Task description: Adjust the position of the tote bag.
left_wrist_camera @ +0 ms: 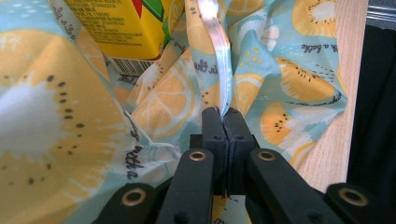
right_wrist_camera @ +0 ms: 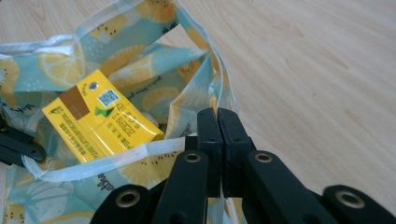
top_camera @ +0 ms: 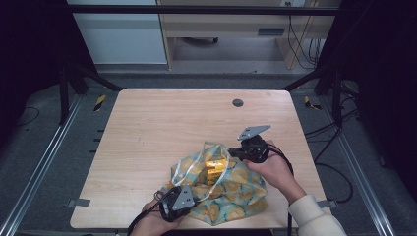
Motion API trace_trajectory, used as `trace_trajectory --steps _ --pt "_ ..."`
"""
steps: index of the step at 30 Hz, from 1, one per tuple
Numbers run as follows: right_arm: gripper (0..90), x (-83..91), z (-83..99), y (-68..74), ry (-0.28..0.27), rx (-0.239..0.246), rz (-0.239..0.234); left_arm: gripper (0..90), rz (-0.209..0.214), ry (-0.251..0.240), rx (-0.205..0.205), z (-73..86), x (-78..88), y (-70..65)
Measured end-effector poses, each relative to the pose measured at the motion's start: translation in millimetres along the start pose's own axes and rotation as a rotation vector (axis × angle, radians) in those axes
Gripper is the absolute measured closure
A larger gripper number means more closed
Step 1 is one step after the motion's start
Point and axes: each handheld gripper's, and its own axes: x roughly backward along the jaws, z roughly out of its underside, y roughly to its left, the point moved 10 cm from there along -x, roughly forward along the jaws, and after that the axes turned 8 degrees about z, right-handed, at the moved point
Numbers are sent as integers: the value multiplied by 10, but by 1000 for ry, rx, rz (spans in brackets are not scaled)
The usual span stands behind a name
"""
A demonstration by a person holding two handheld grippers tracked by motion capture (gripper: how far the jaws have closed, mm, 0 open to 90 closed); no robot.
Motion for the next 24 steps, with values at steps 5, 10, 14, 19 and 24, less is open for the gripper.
trace_trajectory --steps 5,10,14,19,24 --pt "891 232 -160 29 -90 16 26 897 -7 3 -1 4 -6 4" --pt "892 568 -238 216 -186 49 0 895 -16 -8 9 -6 -6 11" --pt "892 716 -72 447 -200 89 -40 892 -32 -7 15 -2 4 39" --pt "892 775 327 695 -174 119 -96 890 -44 -19 32 -4 6 76" --pt "893 677 601 771 -137 113 -133 863 -67 -29 47 -3 20 119"
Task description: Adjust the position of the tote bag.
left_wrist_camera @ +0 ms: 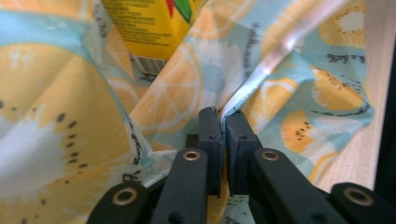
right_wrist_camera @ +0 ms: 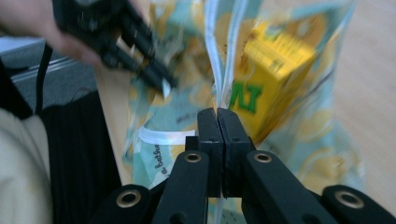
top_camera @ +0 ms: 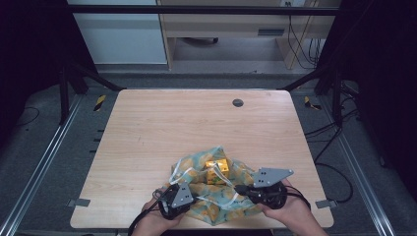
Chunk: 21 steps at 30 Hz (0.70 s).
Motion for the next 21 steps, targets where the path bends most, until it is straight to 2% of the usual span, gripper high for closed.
trace_trajectory --steps 6,9,13,17,21 --pt "894 -149 376 40 87 -2 -20 849 -35 -29 40 9 67 100" --pt "894 -195 546 31 133 -8 -14 849 -46 -39 54 18 98 143" --pt "895 -223 716 -22 169 -30 3 840 -57 -41 68 32 116 174" --pt "896 -219 801 -75 178 -52 14 832 -66 -45 72 33 127 189" --pt "896 -209 829 -89 182 -49 19 812 -64 -51 79 26 144 186"
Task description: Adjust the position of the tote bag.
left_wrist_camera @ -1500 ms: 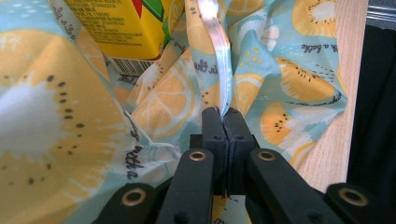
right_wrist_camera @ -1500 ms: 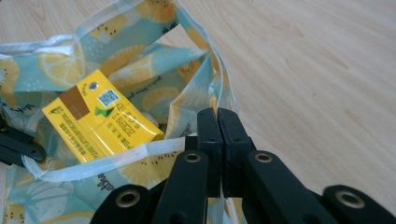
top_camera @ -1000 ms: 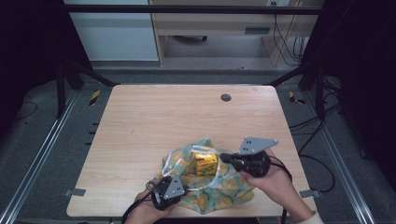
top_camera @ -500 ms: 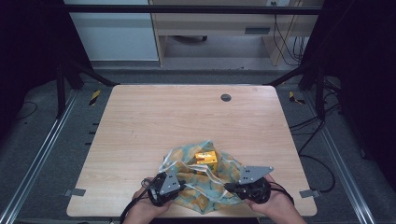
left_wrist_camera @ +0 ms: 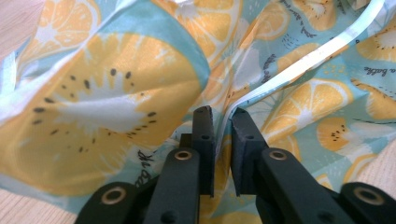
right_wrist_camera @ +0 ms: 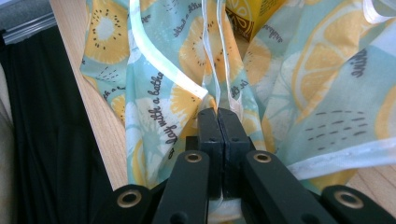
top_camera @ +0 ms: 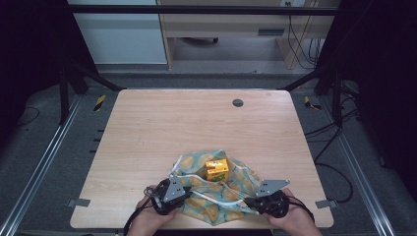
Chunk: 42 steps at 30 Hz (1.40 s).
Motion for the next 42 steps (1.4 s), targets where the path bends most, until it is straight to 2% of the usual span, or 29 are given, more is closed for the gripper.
trace_trajectory --steps 2,7,10,15,18,20,23,25,28,32,35,42 --pt "895 4 -12 12 -5 3 -2 787 12 -28 11 -44 40 -34" --pt "893 -15 -22 46 -5 13 -9 759 33 -73 0 -193 170 -133" --pt "893 -20 -19 53 -4 19 -11 752 55 -101 15 -300 232 -174" --pt "893 -13 -7 65 -1 26 -12 737 55 -133 -12 -538 367 -203" --pt "892 -12 4 70 5 27 -11 725 32 -157 -24 -688 447 -144" --pt "891 -16 11 71 7 31 -12 718 -8 -171 -24 -785 499 -28" --pt "889 -16 16 68 8 31 -13 717 -89 -154 -36 -842 517 189" --pt "887 -11 15 64 7 32 -13 720 -103 -144 -16 -827 462 309" --pt "882 0 2 66 3 32 -9 730 -92 -128 3 -764 350 359" --pt "856 35 -32 73 -18 31 -7 744 -53 -108 -6 -642 229 233" --pt "816 57 -65 67 -31 34 -1 749 -23 -75 -12 -509 128 131" --pt "642 253 -270 32 -102 5 25 767 47 -50 -23 -322 18 -65"
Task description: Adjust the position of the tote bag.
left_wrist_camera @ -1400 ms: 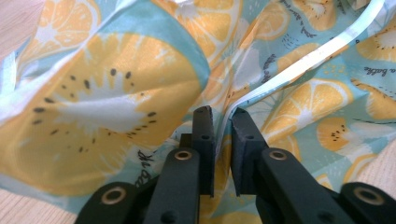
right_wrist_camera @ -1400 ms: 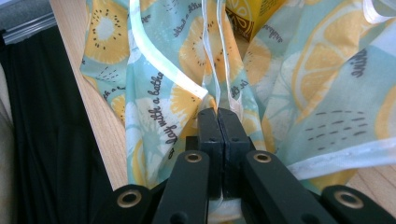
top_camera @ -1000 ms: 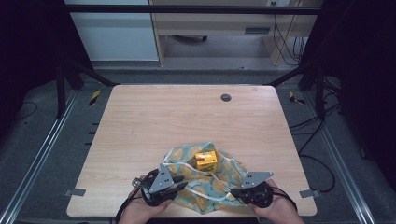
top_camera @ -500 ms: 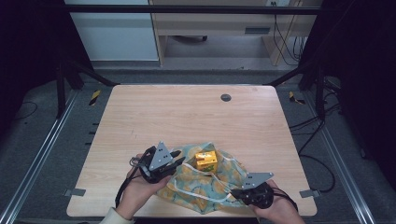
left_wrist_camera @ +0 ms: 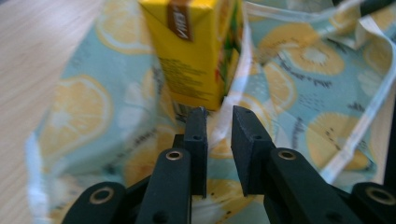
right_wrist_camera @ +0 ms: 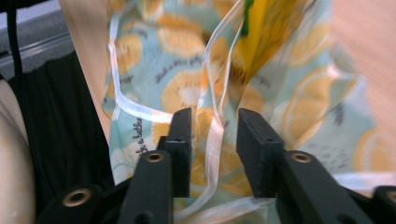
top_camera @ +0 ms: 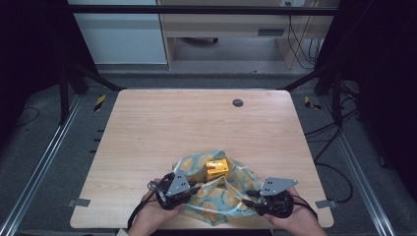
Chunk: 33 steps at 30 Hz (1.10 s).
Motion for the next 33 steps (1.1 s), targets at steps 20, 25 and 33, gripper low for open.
trace_trajectory --steps 20,25,33 --pt "602 -382 -571 -445 11 -27 108 549 12 15 -39 131 -77 -102" --pt "837 -465 -539 -410 33 -12 85 376 15 -6 -22 66 -127 -64" --pt "900 -456 -572 -388 10 -4 63 352 72 58 -14 146 -329 -109"
